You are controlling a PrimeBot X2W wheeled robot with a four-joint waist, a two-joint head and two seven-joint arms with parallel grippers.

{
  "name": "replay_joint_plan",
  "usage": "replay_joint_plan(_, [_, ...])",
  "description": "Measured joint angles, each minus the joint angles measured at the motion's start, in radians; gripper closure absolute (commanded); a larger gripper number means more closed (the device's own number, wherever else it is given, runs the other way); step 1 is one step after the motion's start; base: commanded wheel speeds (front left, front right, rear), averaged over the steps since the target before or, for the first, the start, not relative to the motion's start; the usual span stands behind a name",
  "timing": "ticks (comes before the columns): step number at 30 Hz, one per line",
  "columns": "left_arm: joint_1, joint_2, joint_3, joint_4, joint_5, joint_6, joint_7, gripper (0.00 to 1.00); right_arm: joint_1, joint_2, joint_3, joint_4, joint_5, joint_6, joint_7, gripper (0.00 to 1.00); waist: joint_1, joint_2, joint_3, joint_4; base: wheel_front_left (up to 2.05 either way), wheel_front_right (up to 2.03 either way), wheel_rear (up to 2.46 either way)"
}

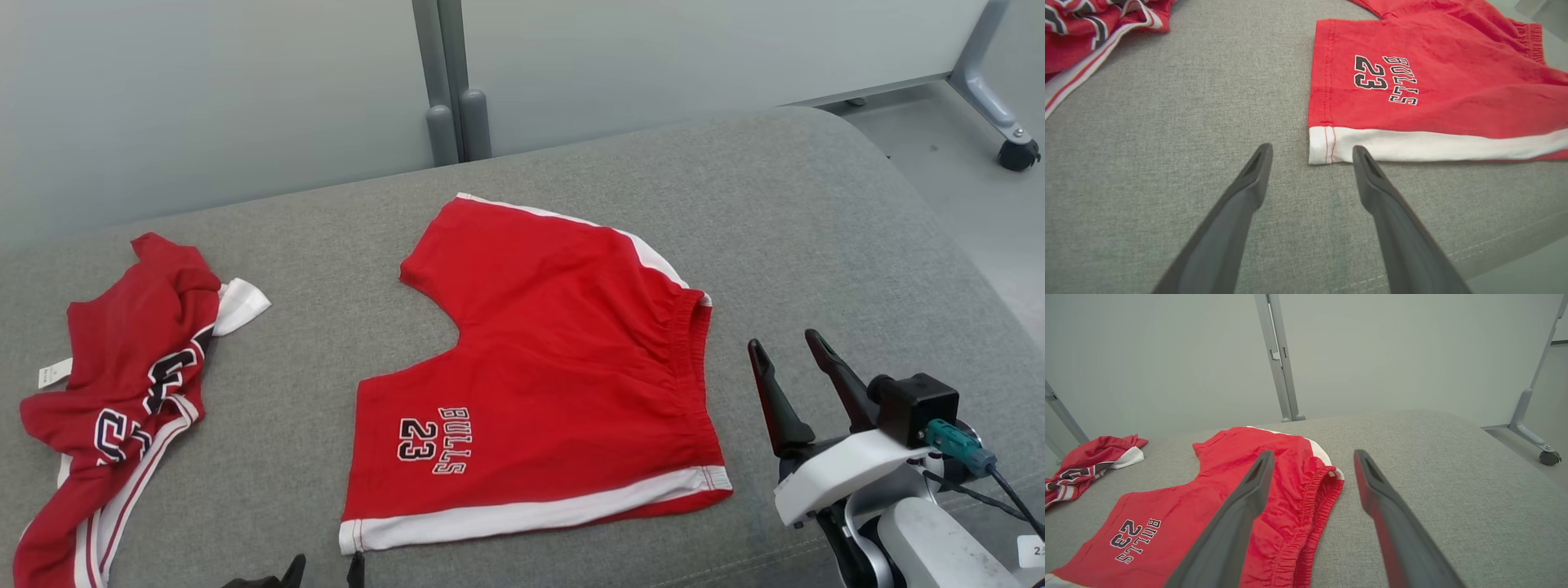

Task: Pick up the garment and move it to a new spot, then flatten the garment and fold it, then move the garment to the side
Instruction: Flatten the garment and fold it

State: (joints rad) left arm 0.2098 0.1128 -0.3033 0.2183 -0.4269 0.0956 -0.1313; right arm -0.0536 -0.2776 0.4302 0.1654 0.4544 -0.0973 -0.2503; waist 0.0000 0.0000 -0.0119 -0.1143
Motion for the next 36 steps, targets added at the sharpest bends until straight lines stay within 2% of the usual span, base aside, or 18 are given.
replay_joint_plan(10, [-0.047,-0.002,-0.016,0.053,0.002,-0.018,0.016,0.00,-0.001,0.002,-0.007,0.001,-0.016,0.017,0.000,0.00,0.0000,0.0000,0.029,-0.024,0.00,0.00,0.00])
replay_joint_plan(30, [-0.131,-0.017,-0.020,0.162,-0.012,-0.056,0.018,0.00,-0.003,0.019,-0.034,0.003,-0.032,0.027,0.000,0.00,0.0000,0.0000,0.058,-0.035,0.00,0.00,0.00])
replay_joint_plan(32, [-0.137,-0.020,-0.021,0.169,-0.014,-0.059,0.024,0.07,-0.004,0.020,-0.035,0.004,-0.033,0.035,0.000,0.00,0.0000,0.0000,0.061,-0.035,0.00,0.00,0.00])
replay_joint_plan(33, [-0.140,-0.022,-0.021,0.173,-0.015,-0.061,0.024,0.17,-0.004,0.020,-0.037,0.004,-0.033,0.036,0.000,0.00,0.0000,0.0000,0.062,-0.035,0.00,0.00,0.00])
replay_joint_plan(34, [-0.142,-0.024,-0.022,0.177,-0.016,-0.061,0.024,0.40,-0.004,0.020,-0.039,0.004,-0.033,0.036,0.000,0.00,0.0000,0.0000,0.063,-0.035,0.00,0.00,0.00])
replay_joint_plan(35, [-0.145,-0.025,-0.024,0.182,-0.018,-0.062,0.024,0.56,-0.004,0.020,-0.040,0.004,-0.034,0.036,0.000,0.00,0.0000,0.0000,0.064,-0.035,0.00,0.00,0.00])
replay_joint_plan(36, [-0.147,-0.026,-0.025,0.188,-0.019,-0.065,0.024,0.63,-0.004,0.020,-0.042,0.004,-0.034,0.036,0.000,0.00,0.0000,0.0000,0.065,-0.035,0.00,0.00,0.00])
